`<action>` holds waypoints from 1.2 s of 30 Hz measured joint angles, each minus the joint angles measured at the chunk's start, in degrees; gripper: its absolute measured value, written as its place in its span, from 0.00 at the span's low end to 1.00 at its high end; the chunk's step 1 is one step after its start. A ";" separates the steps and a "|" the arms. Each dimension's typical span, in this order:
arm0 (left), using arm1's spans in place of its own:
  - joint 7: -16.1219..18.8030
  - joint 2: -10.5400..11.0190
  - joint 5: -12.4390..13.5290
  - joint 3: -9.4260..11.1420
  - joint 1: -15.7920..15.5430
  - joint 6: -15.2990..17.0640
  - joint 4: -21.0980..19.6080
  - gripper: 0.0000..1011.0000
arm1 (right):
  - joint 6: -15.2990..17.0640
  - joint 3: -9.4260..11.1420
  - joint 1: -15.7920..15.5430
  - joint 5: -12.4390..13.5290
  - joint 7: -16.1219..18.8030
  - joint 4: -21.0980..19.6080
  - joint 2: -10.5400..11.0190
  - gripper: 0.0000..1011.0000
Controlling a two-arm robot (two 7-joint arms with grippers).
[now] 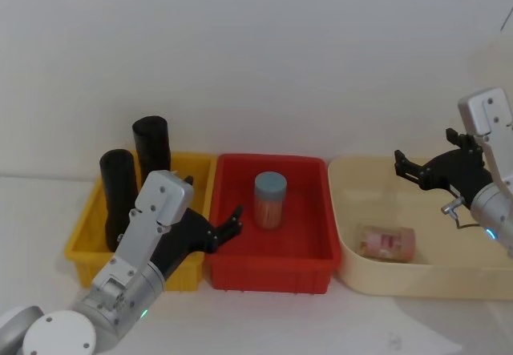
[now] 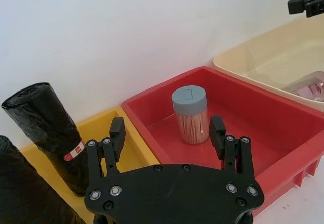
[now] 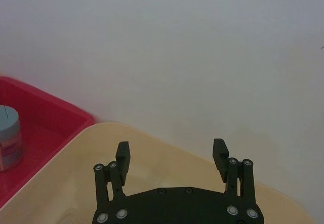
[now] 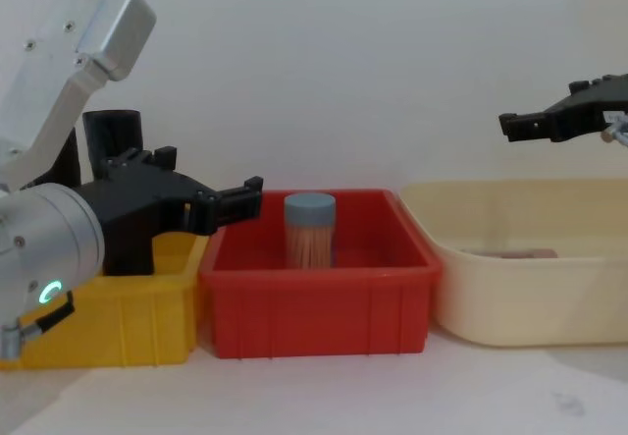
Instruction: Pick up the garbage bag with the one hand and transfer it to the other hand.
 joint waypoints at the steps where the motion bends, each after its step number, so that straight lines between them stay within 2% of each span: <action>1: -0.04 0.00 0.00 -0.01 -0.01 0.01 0.00 0.99 | 0.00 0.00 0.00 -0.01 0.00 0.01 0.01 0.99; 7: -1.17 0.37 -0.48 -0.26 -0.08 0.90 -0.64 0.99 | 0.00 0.00 0.00 -0.03 0.00 0.05 0.03 0.99; 16: -1.57 1.38 -1.86 -1.79 1.47 4.44 -4.14 0.99 | -0.01 0.00 0.00 -0.03 0.01 0.07 0.03 0.99; 22: 0.05 2.07 -2.77 -3.67 3.98 8.49 -8.04 0.99 | -0.01 0.00 0.00 -0.02 0.01 0.07 0.03 0.99; 28: 2.81 2.51 -3.61 -6.40 7.16 13.35 -12.55 0.99 | -0.01 0.00 0.00 -0.02 0.01 0.07 0.03 0.99; 36: 5.75 2.68 -4.13 -9.23 9.73 18.13 -16.02 0.99 | -0.01 0.00 0.00 -0.02 0.01 0.07 0.03 0.99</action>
